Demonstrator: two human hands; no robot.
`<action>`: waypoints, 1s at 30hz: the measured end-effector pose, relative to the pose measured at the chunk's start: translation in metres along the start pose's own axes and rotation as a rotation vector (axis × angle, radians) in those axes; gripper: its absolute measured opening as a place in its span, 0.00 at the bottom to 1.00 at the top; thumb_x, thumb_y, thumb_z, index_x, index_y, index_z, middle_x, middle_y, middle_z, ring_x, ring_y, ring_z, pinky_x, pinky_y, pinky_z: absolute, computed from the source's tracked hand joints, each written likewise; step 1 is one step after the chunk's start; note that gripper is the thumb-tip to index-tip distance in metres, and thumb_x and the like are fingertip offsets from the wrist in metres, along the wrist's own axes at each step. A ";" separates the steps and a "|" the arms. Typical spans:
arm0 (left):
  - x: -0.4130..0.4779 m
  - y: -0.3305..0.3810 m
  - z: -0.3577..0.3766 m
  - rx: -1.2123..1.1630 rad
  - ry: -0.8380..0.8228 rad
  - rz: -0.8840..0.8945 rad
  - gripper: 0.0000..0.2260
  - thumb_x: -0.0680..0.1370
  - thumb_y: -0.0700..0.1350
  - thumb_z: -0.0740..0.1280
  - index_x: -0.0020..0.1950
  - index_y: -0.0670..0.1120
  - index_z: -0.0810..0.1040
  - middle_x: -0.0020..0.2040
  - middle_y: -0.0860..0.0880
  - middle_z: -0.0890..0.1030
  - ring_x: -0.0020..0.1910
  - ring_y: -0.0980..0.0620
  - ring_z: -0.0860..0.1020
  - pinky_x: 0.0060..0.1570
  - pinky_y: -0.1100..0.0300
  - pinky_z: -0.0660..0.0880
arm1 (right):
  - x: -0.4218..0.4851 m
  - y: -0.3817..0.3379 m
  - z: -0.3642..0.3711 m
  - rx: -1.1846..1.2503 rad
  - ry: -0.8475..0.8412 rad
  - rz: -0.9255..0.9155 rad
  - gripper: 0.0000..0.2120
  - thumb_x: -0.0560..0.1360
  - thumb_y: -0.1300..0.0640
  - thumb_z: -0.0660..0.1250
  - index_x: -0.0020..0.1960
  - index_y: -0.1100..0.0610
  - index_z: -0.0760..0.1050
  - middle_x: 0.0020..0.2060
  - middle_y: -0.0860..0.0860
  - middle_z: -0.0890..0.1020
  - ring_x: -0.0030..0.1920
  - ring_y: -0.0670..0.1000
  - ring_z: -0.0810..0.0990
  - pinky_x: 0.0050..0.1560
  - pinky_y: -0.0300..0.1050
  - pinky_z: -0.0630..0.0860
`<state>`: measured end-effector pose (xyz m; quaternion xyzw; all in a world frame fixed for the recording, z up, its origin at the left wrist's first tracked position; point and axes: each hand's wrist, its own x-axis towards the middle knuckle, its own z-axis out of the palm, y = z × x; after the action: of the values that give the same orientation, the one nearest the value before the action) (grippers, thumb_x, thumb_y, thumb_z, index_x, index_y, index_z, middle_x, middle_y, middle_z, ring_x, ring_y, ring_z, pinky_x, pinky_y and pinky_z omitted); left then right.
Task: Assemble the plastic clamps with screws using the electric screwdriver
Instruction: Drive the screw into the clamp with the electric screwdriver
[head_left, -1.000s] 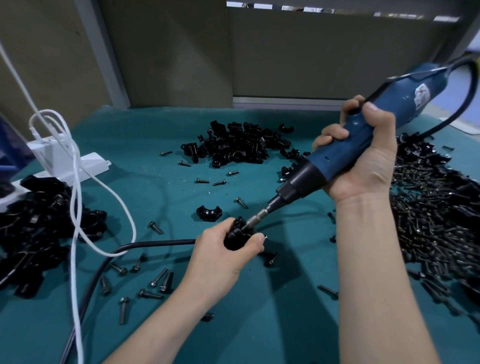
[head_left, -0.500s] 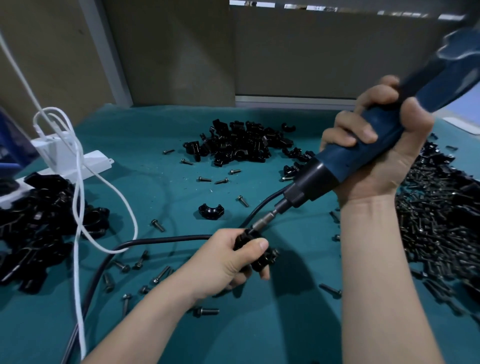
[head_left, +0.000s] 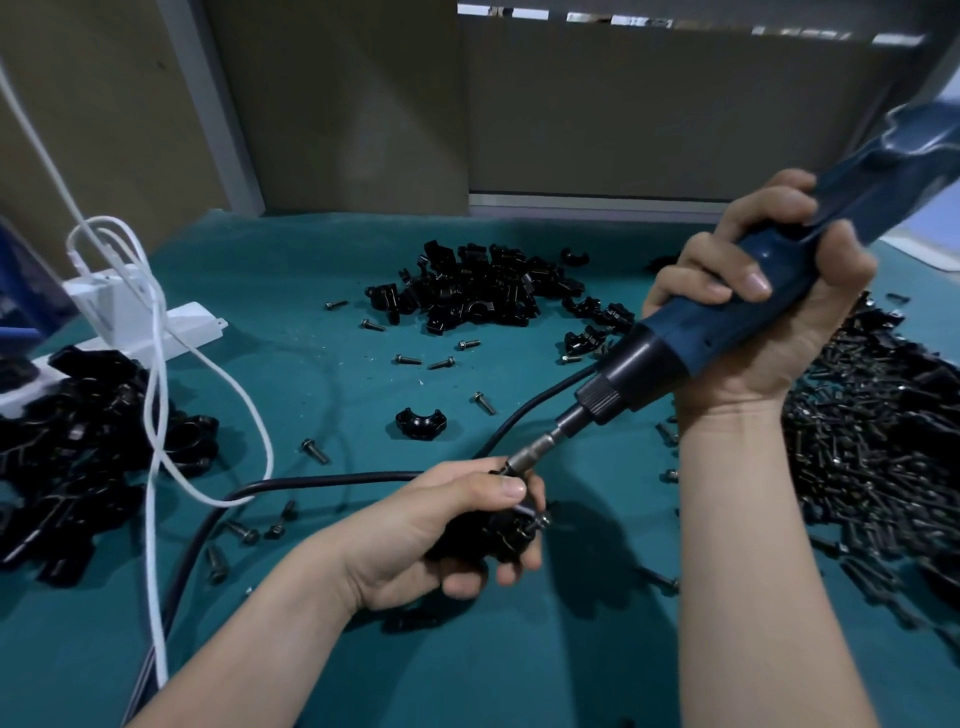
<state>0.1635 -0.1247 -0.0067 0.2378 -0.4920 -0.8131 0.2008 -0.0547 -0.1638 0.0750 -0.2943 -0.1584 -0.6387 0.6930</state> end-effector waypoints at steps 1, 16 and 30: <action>0.000 0.000 0.000 -0.029 0.003 -0.007 0.10 0.69 0.51 0.69 0.45 0.47 0.77 0.35 0.45 0.80 0.27 0.54 0.74 0.18 0.70 0.64 | 0.000 0.000 0.000 -0.004 0.013 -0.008 0.19 0.63 0.70 0.76 0.49 0.61 0.73 0.38 0.54 0.82 0.25 0.53 0.76 0.31 0.42 0.71; 0.001 0.001 -0.014 -0.205 0.077 0.008 0.14 0.70 0.50 0.71 0.51 0.45 0.79 0.38 0.43 0.80 0.26 0.59 0.67 0.16 0.72 0.63 | -0.005 -0.007 0.001 -0.090 0.128 -0.021 0.20 0.62 0.69 0.76 0.49 0.59 0.73 0.38 0.52 0.81 0.25 0.51 0.75 0.30 0.41 0.72; 0.002 0.000 -0.009 -0.069 0.115 -0.043 0.08 0.71 0.53 0.70 0.39 0.51 0.75 0.38 0.46 0.79 0.23 0.59 0.62 0.16 0.73 0.57 | -0.001 0.005 -0.004 -0.181 0.142 0.044 0.21 0.61 0.66 0.78 0.49 0.58 0.73 0.37 0.49 0.80 0.25 0.48 0.74 0.29 0.39 0.71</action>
<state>0.1675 -0.1325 -0.0107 0.2875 -0.4462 -0.8186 0.2195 -0.0509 -0.1651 0.0702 -0.3129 -0.0442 -0.6544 0.6869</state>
